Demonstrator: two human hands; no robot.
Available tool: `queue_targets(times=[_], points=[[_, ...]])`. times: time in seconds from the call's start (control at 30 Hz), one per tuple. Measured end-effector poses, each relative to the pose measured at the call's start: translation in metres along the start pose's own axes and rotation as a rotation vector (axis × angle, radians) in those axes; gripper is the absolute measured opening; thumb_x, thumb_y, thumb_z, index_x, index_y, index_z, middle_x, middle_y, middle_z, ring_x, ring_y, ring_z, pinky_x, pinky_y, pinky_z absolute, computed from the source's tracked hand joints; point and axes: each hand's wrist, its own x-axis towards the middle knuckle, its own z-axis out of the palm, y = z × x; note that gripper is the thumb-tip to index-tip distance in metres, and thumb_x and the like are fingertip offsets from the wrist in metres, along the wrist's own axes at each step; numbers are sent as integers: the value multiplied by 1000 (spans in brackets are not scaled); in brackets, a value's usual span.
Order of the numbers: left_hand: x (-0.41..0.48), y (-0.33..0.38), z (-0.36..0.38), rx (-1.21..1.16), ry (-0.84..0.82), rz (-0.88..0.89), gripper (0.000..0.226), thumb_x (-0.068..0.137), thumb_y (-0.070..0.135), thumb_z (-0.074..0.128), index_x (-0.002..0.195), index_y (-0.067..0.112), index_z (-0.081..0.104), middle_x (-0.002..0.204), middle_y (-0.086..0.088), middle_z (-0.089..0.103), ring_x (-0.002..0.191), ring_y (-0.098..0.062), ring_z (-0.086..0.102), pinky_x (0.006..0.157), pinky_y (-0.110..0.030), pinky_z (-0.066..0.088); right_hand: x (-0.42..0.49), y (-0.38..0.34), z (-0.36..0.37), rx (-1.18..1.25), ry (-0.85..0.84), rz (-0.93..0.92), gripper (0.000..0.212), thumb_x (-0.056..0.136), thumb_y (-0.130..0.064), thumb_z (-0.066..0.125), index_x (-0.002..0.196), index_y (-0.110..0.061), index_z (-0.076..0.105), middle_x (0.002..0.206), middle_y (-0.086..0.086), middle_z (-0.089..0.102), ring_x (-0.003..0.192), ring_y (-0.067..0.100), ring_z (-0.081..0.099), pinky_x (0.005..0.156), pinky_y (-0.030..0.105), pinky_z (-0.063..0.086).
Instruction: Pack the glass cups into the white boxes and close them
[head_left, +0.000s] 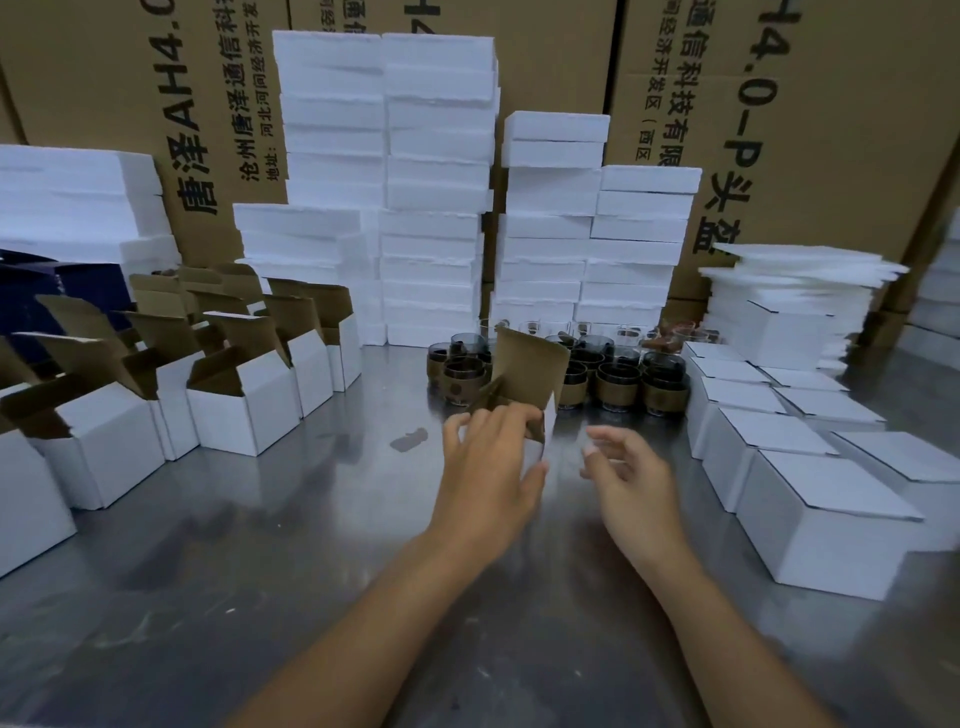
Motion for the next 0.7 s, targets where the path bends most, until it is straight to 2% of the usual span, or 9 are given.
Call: queue_targets(times=[0.07, 0.17, 0.27, 0.37, 0.43, 0.5, 0.57, 0.63, 0.7], points=[[1, 0, 5, -9, -11, 20, 31, 78, 15, 71, 105, 17, 56, 92, 15, 44, 92, -5, 32, 84, -20, 16, 1, -3, 2, 56, -10, 9, 16, 93, -17, 57, 103, -27, 63, 102, -6, 66, 93, 19, 65, 84, 27, 48], [3, -5, 11, -15, -40, 30, 32, 82, 23, 69, 110, 19, 54, 100, 12, 50, 97, -3, 39, 90, -17, 14, 2, -4, 6, 51, -54, -2, 20, 95, -15, 53, 105, -29, 63, 104, -14, 63, 97, 17, 64, 88, 28, 48], [3, -7, 15, -16, -39, 33, 35, 82, 26, 70, 112, 17, 55, 107, 6, 53, 99, -6, 41, 89, -16, 17, 2, -1, 10, 23, -75, -12, 23, 96, -11, 50, 106, -26, 63, 103, -14, 63, 97, 18, 63, 85, 26, 48], [2, -9, 18, 6, -37, 44, 36, 80, 24, 72, 112, 12, 59, 106, -2, 58, 99, -14, 50, 89, -19, 22, 2, 4, 15, -8, -84, -28, 24, 96, -9, 49, 108, -23, 64, 103, -10, 64, 96, 15, 62, 79, 18, 47], [3, -11, 19, 16, -36, 55, 36, 81, 22, 71, 112, 10, 61, 104, -5, 58, 97, -14, 47, 88, -22, 26, 1, 7, 17, -16, -91, -30, 25, 96, -10, 48, 113, -21, 63, 104, -9, 63, 97, 13, 62, 77, 15, 46], [3, -14, 20, 30, -24, 81, 34, 80, 20, 71, 111, 8, 63, 100, -7, 59, 93, -12, 43, 84, -24, 29, 1, 9, 17, -35, -99, -29, 26, 97, -12, 46, 115, -25, 61, 103, -13, 62, 96, 9, 61, 74, 12, 43], [3, -15, 20, 43, -10, 94, 34, 77, 16, 74, 109, 7, 65, 99, -9, 60, 90, -16, 47, 81, -25, 35, 1, 10, 17, -56, -104, -40, 29, 96, -10, 45, 111, -31, 58, 98, -17, 60, 93, 5, 60, 72, 10, 42], [4, -17, 21, 37, 15, 100, 35, 77, 13, 75, 109, 7, 65, 101, -10, 59, 88, -24, 56, 76, -30, 45, 3, 13, 17, -57, -90, -37, 32, 95, -5, 44, 106, -32, 56, 94, -16, 60, 89, 6, 60, 69, 11, 42], [5, -17, 20, -6, 67, 118, 31, 80, 15, 71, 110, 8, 64, 103, -8, 57, 91, -23, 57, 75, -30, 49, 9, 15, 16, -50, -55, -7, 33, 94, 0, 42, 105, -28, 55, 93, -11, 59, 87, 12, 61, 67, 12, 42]])
